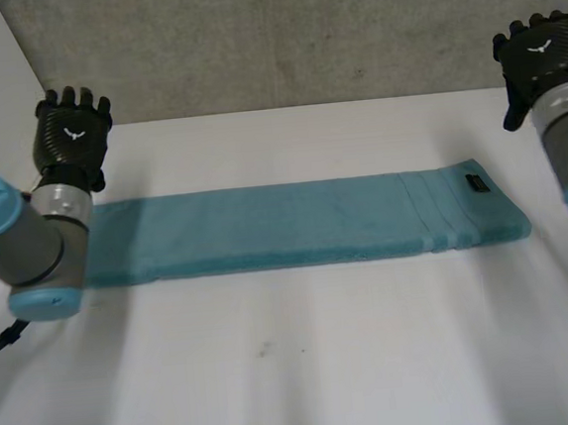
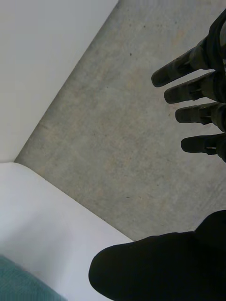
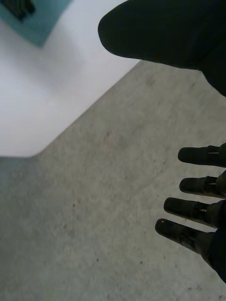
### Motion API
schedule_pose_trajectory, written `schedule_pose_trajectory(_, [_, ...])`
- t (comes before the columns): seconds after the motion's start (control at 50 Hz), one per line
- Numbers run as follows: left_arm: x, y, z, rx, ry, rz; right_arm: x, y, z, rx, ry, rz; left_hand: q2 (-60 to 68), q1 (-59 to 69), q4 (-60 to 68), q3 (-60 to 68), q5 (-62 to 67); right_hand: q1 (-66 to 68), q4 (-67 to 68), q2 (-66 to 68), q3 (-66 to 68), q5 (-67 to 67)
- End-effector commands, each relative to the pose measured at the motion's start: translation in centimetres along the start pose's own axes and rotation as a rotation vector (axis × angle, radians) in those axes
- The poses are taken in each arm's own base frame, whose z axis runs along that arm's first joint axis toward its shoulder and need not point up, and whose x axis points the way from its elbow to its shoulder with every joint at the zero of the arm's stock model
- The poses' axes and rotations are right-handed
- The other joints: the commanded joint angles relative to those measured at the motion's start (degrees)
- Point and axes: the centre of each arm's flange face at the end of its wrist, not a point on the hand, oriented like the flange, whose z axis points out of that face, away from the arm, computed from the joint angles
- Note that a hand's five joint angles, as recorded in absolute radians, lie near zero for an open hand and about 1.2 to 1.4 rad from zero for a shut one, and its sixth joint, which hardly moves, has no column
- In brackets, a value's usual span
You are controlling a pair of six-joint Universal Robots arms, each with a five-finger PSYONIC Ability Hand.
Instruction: Fold the laundry
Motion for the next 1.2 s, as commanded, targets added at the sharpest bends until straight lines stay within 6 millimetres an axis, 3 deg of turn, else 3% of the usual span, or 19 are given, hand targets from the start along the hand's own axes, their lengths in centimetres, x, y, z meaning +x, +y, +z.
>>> schedule_pose_trajectory(0.02, [-0.9,-1.8,-5.2,-0.045,0.038,-0.092,0.7,2.4,-3.8,-0.148,-0.187,0.082,-1.84,-1.21,-1.81,-2.42,-2.73,4.47,3.16,3.74,4.13,2.70])
schedule_pose_trajectory(0.2, [-0.7,-1.9,-9.3,-0.253,0.144,-0.359,0.6,6.3,-5.5,-0.299,-0.329,0.162,-1.84,-1.21,-1.81,-2.42,-2.73,16.60,15.29,15.87,16.26,14.83])
schedule_pose_trajectory(0.24, [-0.3,-1.4,-10.5,-0.362,0.178,-0.469,-0.4,8.8,-5.0,-0.333,-0.366,0.179,-1.84,-1.21,-1.81,-2.42,-2.73,17.77,16.46,17.04,17.43,16.00])
schedule_pose_trajectory(0.32, [0.0,-1.1,-11.1,-0.416,0.186,-0.535,-1.4,11.0,-4.1,-0.344,-0.371,0.184,-1.84,-1.21,-1.81,-2.42,-2.73,19.97,18.66,19.23,19.63,18.19])
schedule_pose_trajectory(0.36, [-0.1,-1.1,-11.0,-0.416,0.181,-0.547,-1.9,12.5,-3.4,-0.337,-0.363,0.177,-1.84,-1.21,-1.81,-2.42,-2.73,27.66,26.35,26.93,27.32,25.89])
schedule_pose_trajectory(0.58, [-0.1,-0.9,-10.7,-0.389,0.163,-0.548,-2.1,15.1,-2.1,-0.337,-0.331,0.175,-1.84,-1.21,-1.81,-2.42,-2.73,32.08,30.77,31.34,31.74,30.30])
schedule_pose_trajectory(0.7, [0.0,-0.9,-10.8,-0.390,0.165,-0.549,-2.1,15.5,-1.5,-0.335,-0.323,0.173,-1.84,-1.21,-1.81,-2.42,-2.73,50.24,48.93,49.51,49.90,48.47])
schedule_pose_trajectory(0.76, [-0.1,-0.8,-10.8,-0.391,0.163,-0.549,-2.1,16.0,-1.1,-0.339,-0.316,0.170,-1.84,-1.21,-1.81,-2.42,-2.73,67.76,66.45,67.03,67.43,65.99])
schedule_pose_trajectory(0.8, [-0.1,-0.8,-10.8,-0.391,0.162,-0.549,-1.8,16.4,-0.9,-0.348,-0.299,0.171,-1.84,-1.21,-1.81,-2.42,-2.73,67.85,66.54,67.11,67.51,66.07])
schedule_pose_trajectory(0.88, [-0.1,-0.8,-10.8,-0.391,0.160,-0.550,1.9,17.5,-0.5,-0.413,-0.131,0.147,-1.84,-1.21,-1.81,-2.42,-2.73,67.85,66.54,67.11,67.51,66.07])
schedule_pose_trajectory(0.9, [-0.1,-0.8,-10.8,-0.391,0.160,-0.550,3.9,16.9,-0.2,-0.408,-0.054,0.123,-1.84,-1.21,-1.81,-2.42,-2.73,67.85,66.54,67.11,67.51,66.07])
schedule_pose_trajectory(0.92, [-0.1,-0.9,-10.8,-0.390,0.161,-0.552,3.9,16.9,-0.2,-0.408,-0.053,0.123,-1.84,-1.21,-1.81,-2.42,-2.73,67.85,66.54,67.11,67.51,66.07])
schedule_pose_trajectory(0.94, [-0.1,-0.9,-10.9,-0.392,0.161,-0.552,5.9,16.5,0.0,-0.402,0.017,0.106,-1.84,-1.21,-1.81,-2.42,-2.73,67.85,66.54,67.11,67.51,66.07])
schedule_pose_trajectory(0.96, [-0.1,-0.9,-10.9,-0.392,0.161,-0.552,5.9,16.5,0.0,-0.402,0.018,0.106,-1.84,-1.21,-1.81,-2.42,-2.73,67.85,66.54,67.11,67.51,66.07])
schedule_pose_trajectory(1.0, [-0.1,-0.9,-10.9,-0.391,0.163,-0.552,10.5,16.6,0.1,-0.402,0.123,0.047,-1.84,-1.21,-1.81,-2.42,-2.73,67.85,66.54,67.11,67.51,66.07])
schedule_pose_trajectory(1.02, [-0.1,-0.9,-10.9,-0.390,0.162,-0.552,10.6,16.6,0.1,-0.402,0.124,0.046,-1.84,-1.21,-1.81,-2.42,-2.73,67.85,66.54,67.11,67.51,66.07])
schedule_pose_trajectory(1.06, [-0.1,-1.0,-11.0,-0.388,0.163,-0.552,13.8,17.7,0.3,-0.425,0.184,-0.046,-1.84,-1.21,-1.81,-2.42,-2.73,67.85,66.54,67.11,67.51,66.07])
schedule_pose_trajectory(1.14, [-0.1,-1.0,-11.0,-0.389,0.164,-0.552,15.3,17.1,0.8,-0.410,0.206,-0.148,-1.84,-1.21,-1.81,-2.42,-2.73,67.85,66.54,67.11,67.51,66.07])
schedule_pose_trajectory(1.2, [-0.1,-1.0,-11.1,-0.390,0.165,-0.550,15.1,16.3,1.1,-0.391,0.197,-0.191,-1.84,-1.21,-1.81,-2.42,-2.73,67.85,66.54,67.11,67.51,66.07])
